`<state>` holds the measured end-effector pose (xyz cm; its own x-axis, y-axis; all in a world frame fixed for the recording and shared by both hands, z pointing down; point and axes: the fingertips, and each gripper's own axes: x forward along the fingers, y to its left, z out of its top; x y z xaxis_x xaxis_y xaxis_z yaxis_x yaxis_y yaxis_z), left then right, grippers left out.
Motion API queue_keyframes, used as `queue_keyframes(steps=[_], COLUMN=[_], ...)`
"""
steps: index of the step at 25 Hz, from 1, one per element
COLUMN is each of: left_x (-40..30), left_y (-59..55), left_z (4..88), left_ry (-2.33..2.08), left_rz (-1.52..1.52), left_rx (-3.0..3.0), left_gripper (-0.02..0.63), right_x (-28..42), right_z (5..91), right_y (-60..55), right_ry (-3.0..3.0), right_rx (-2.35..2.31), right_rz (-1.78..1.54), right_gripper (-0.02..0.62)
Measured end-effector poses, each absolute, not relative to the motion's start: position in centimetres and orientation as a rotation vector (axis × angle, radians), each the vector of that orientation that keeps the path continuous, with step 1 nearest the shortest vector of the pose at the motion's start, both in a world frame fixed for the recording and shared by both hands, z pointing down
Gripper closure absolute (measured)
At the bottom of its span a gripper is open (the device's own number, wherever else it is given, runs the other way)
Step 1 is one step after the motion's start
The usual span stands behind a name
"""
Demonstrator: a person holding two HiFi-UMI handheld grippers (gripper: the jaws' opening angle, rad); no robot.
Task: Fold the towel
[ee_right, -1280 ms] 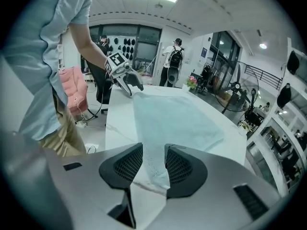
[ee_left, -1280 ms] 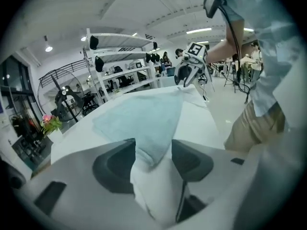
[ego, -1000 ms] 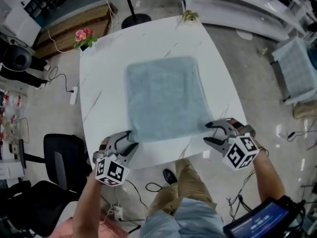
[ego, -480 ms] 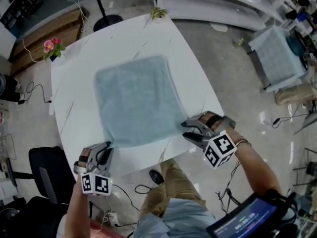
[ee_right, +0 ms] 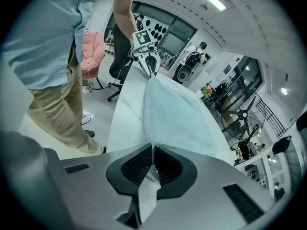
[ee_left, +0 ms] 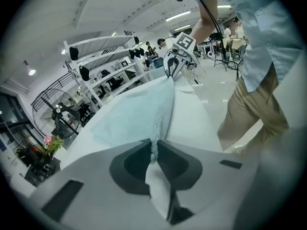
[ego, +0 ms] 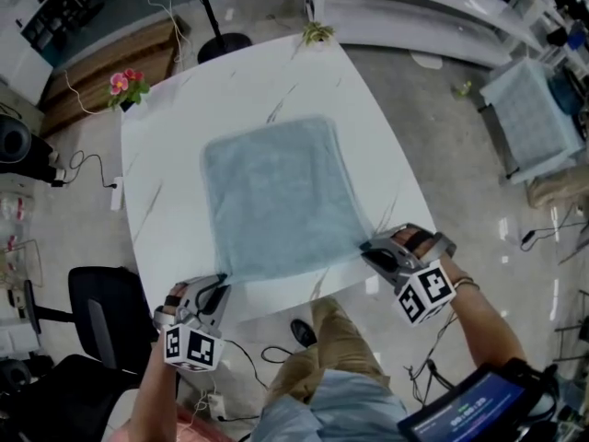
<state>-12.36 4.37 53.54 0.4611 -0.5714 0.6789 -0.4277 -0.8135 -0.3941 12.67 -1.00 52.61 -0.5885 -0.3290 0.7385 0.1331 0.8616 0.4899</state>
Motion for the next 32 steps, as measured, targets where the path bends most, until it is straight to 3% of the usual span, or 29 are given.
queue_keyframes(steps=[13,23,32], left_x=[-10.6,-10.7,-14.7], left_y=[13.7,4.8,-5.3], left_z=[46.7,39.9,42.3], left_ry=[0.867,1.007,1.153], left_rz=[-1.202,-1.121,-1.17], left_rx=[-2.736,-2.869,-3.067], left_gripper=[0.566,0.566,0.565], right_x=[14.5,13.3,10.7], right_z=[44.8,38.3,39.3], right_y=[7.6,-1.0,-12.3], right_ry=[-2.274,-2.415,-2.437], right_rx=[0.218,0.342,0.349], right_rz=[-0.418,-0.345,-0.166], right_gripper=[0.563,0.563,0.561])
